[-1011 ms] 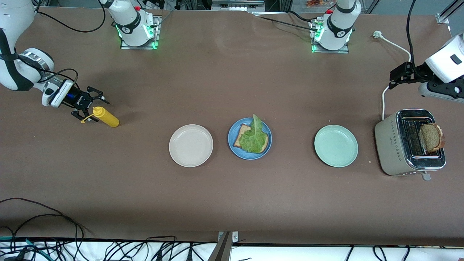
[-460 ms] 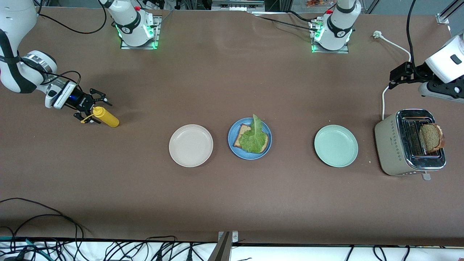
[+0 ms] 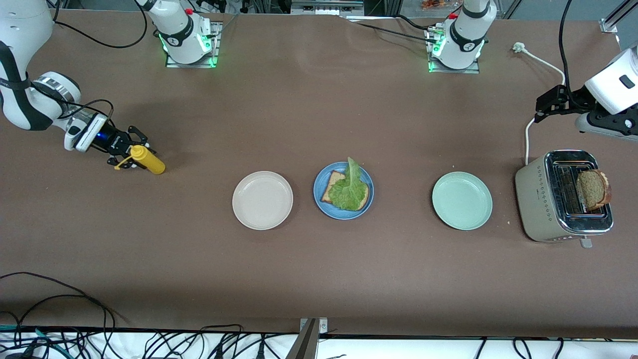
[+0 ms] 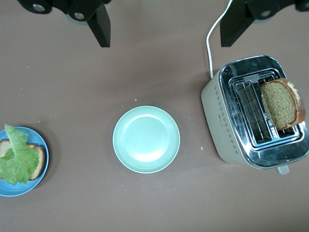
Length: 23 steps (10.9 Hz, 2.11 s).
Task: Make sandwich in blue plate with both arms
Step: 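Grasp the mustard bottle with the right gripper and lift it, then carry the mustard bottle over the blue plate and tilt it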
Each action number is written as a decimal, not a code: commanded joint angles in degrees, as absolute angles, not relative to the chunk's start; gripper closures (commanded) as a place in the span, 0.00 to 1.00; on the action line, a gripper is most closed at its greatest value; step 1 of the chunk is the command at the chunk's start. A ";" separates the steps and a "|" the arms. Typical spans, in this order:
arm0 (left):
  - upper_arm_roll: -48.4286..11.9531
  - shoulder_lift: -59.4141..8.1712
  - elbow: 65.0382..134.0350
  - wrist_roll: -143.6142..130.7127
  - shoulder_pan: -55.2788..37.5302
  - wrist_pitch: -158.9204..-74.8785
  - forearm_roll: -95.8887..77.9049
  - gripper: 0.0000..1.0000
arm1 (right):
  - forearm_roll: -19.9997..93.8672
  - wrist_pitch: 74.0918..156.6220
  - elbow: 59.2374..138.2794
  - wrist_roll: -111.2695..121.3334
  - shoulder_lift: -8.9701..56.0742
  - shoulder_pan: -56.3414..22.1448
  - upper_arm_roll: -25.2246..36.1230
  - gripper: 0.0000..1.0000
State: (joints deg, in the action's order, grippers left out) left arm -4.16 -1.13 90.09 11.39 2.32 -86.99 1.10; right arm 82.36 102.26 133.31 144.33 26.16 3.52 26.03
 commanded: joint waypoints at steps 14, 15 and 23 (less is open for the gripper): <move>-4.22 -0.62 90.09 11.95 2.46 -86.40 0.53 0.00 | 56.48 143.04 122.79 92.10 8.18 -28.08 25.93 0.94; -4.13 -0.62 90.09 11.95 2.46 -86.40 0.53 0.00 | 50.07 145.87 121.48 83.32 8.17 -31.87 25.84 0.94; -4.22 -0.62 90.09 11.95 2.46 -86.40 0.53 0.00 | -15.44 126.63 95.69 -1.44 22.72 -59.64 25.84 0.95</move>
